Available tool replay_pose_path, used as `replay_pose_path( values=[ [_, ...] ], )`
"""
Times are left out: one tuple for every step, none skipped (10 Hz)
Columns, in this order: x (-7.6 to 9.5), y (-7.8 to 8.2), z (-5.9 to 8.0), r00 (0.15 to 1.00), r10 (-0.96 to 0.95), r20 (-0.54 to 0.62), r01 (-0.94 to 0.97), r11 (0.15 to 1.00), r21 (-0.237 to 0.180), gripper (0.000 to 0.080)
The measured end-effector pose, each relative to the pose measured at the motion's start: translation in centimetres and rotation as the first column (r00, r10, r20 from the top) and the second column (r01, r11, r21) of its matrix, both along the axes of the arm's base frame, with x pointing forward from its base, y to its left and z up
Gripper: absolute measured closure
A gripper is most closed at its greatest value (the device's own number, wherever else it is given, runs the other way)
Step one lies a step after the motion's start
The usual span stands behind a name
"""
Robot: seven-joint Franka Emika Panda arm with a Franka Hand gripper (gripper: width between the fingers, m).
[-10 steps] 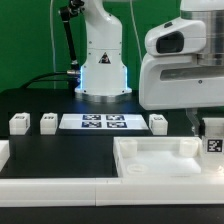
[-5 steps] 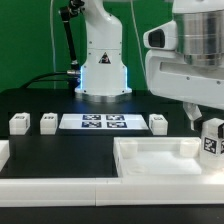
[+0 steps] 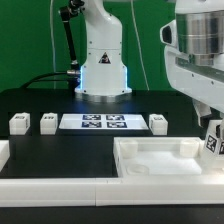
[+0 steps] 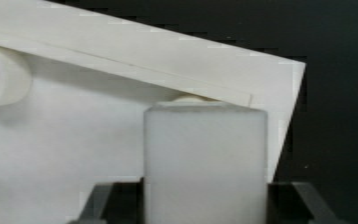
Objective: Assemble square table
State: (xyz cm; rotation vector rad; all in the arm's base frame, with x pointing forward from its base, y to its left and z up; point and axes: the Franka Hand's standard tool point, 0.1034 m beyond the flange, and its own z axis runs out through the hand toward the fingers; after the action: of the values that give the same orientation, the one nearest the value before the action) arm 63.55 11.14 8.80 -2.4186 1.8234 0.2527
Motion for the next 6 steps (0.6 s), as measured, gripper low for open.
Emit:
replay_pose_path(
  values=[
    [-0.1,0.1,0.0,0.997,0.071,0.009,-0.071,0.997,0.001,0.0436],
    [-0.2,0.3,-0.1,0.972,0.233,0.032,-0.233,0.972,0.002,0.0299],
    [-0.4,0.9,-0.1,0.914,0.402,0.058,-0.402,0.916,-0.008,0.0178],
    [-0.4,1.5,-0.1,0.869,0.49,0.073,-0.49,0.871,-0.016,0.0158],
    [-0.4,1.4,-0.1,0.843,0.531,0.082,-0.532,0.847,-0.014,0.0158],
    [-0.4,1.3,-0.2,0.771,0.628,0.101,-0.63,0.776,-0.017,0.0151]
  ],
)
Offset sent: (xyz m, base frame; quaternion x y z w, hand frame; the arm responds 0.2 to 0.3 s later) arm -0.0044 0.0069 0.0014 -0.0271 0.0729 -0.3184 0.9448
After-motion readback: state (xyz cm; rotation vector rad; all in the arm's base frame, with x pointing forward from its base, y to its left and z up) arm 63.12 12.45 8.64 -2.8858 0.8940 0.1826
